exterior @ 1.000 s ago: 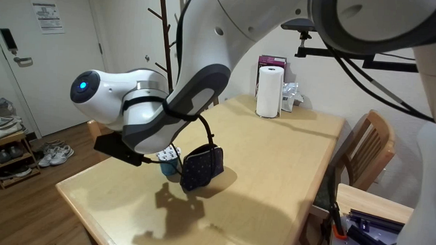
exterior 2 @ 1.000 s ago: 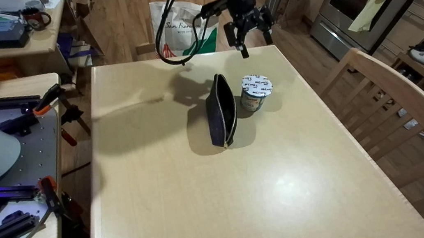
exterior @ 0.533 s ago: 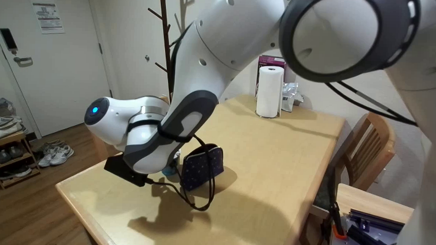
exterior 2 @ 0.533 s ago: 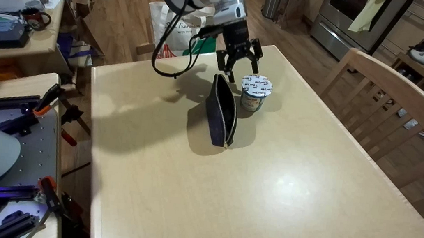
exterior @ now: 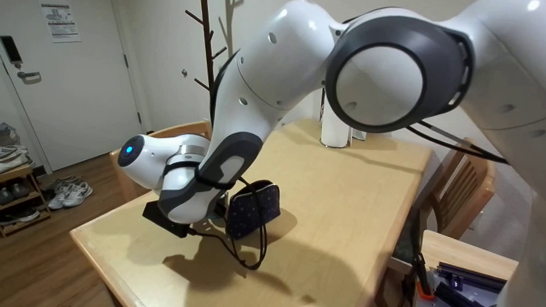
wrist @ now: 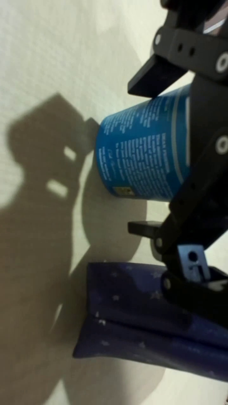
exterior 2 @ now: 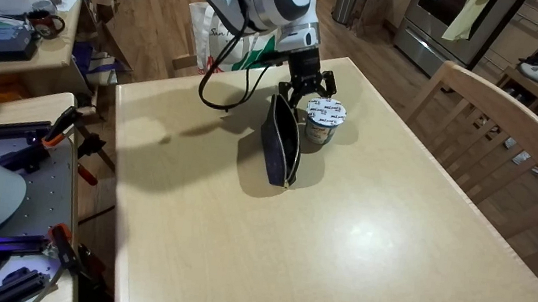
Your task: Put the yoghurt behind the purse
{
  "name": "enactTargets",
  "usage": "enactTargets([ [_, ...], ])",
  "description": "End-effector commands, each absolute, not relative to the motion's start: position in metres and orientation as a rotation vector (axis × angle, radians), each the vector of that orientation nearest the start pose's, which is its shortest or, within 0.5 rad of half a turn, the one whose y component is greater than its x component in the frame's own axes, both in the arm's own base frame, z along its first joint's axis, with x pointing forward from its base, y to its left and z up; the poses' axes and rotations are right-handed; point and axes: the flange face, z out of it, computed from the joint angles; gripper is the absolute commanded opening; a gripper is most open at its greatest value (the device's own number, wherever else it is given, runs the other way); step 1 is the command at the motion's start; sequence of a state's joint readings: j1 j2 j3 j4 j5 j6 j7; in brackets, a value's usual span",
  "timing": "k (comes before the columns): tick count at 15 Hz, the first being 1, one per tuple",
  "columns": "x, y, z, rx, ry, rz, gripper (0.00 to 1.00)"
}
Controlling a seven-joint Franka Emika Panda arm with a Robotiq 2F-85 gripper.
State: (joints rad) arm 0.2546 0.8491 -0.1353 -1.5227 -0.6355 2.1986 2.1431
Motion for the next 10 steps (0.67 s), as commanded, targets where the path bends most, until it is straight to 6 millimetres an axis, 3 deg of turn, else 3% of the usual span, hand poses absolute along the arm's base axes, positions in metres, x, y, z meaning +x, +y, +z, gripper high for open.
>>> enactTargets([
  [1, 0.693, 0.059, 0.160, -2.440, 2.518, -0.848, 1.00],
  [6, 0.689, 0.039, 0.162, -2.451, 2.595, -0.882, 1.00],
  [8, 0.689, 0.040, 0.162, -2.514, 2.536, -0.861, 1.00],
  [10, 0.688, 0.040, 0.159, -2.465, 2.565, -0.866, 1.00],
])
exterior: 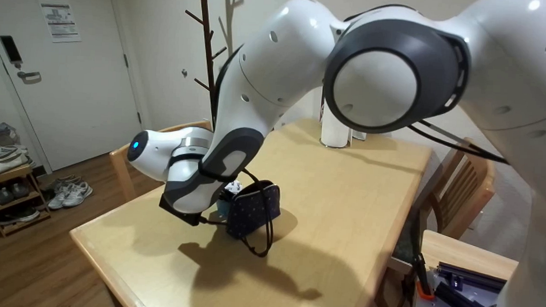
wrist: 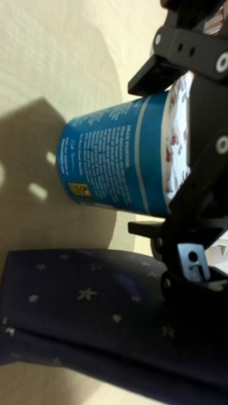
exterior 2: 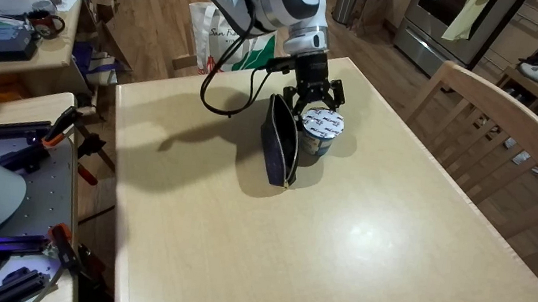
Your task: Put the yoghurt behind the purse
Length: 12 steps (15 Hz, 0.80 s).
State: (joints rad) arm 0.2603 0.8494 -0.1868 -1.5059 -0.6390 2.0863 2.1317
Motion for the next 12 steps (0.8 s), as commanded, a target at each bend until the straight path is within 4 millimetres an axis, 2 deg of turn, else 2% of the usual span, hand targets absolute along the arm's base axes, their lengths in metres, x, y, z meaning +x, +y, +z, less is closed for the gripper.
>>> enactTargets([
  [1, 0.689, 0.045, 0.161, 1.836, -1.812, 0.596, 1.00],
  [4, 0.694, 0.063, 0.164, 1.936, -1.785, 0.586, 1.00],
  [7, 0.703, 0.091, 0.177, 2.054, -1.757, 0.580, 1.00],
  [10, 0.705, 0.114, 0.209, 2.125, -1.661, 0.603, 1.00],
  [12, 0.698, 0.129, 0.239, 2.142, -1.535, 0.599, 1.00],
])
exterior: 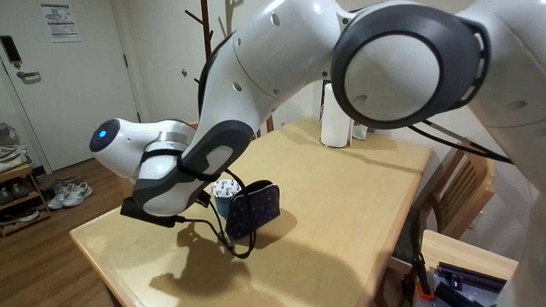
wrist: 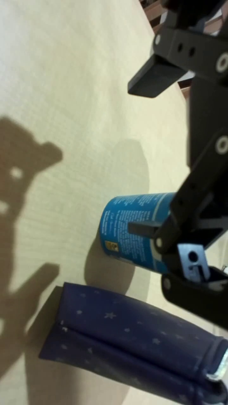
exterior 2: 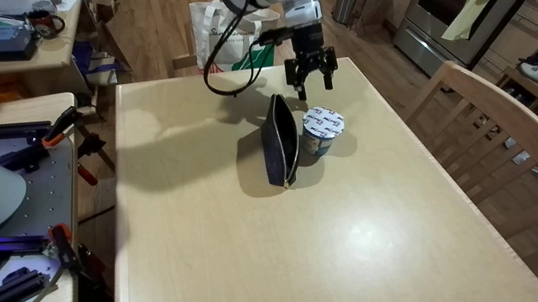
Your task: Put the yoghurt behind the purse
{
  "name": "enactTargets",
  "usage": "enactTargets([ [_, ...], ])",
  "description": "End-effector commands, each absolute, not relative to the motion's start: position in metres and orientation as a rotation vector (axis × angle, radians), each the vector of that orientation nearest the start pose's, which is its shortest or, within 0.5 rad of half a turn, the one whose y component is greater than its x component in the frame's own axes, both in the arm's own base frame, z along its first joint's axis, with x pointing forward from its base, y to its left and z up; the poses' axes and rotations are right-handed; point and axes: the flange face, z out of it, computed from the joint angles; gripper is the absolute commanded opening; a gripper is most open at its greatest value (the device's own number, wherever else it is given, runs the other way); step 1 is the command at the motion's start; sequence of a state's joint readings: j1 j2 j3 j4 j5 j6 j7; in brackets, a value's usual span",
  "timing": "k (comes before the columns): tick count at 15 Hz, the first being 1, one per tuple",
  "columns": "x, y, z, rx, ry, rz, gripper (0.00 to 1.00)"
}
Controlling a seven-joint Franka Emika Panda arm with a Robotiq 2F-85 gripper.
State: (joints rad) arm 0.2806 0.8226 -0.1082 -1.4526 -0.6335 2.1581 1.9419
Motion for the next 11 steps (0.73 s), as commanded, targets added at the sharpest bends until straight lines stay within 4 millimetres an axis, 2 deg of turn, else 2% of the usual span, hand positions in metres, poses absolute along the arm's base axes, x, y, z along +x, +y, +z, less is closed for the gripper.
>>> enactTargets([
  [1, 0.693, 0.134, 0.254, -2.906, 1.960, -0.783, 1.00],
  [3, 0.679, 0.146, 0.283, -3.020, 1.783, -0.733, 1.00],
  [5, 0.666, 0.152, 0.302, -3.095, 1.618, -0.677, 1.00],
  [7, 0.652, 0.150, 0.308, -3.154, 1.475, -0.599, 1.00],
  [8, 0.645, 0.146, 0.305, -3.161, 1.457, -0.581, 1.00],
  [9, 0.666, 0.158, 0.304, -3.127, 1.560, -0.670, 1.00],
  [11, 0.655, 0.152, 0.304, -3.152, 1.518, -0.642, 1.00],
])
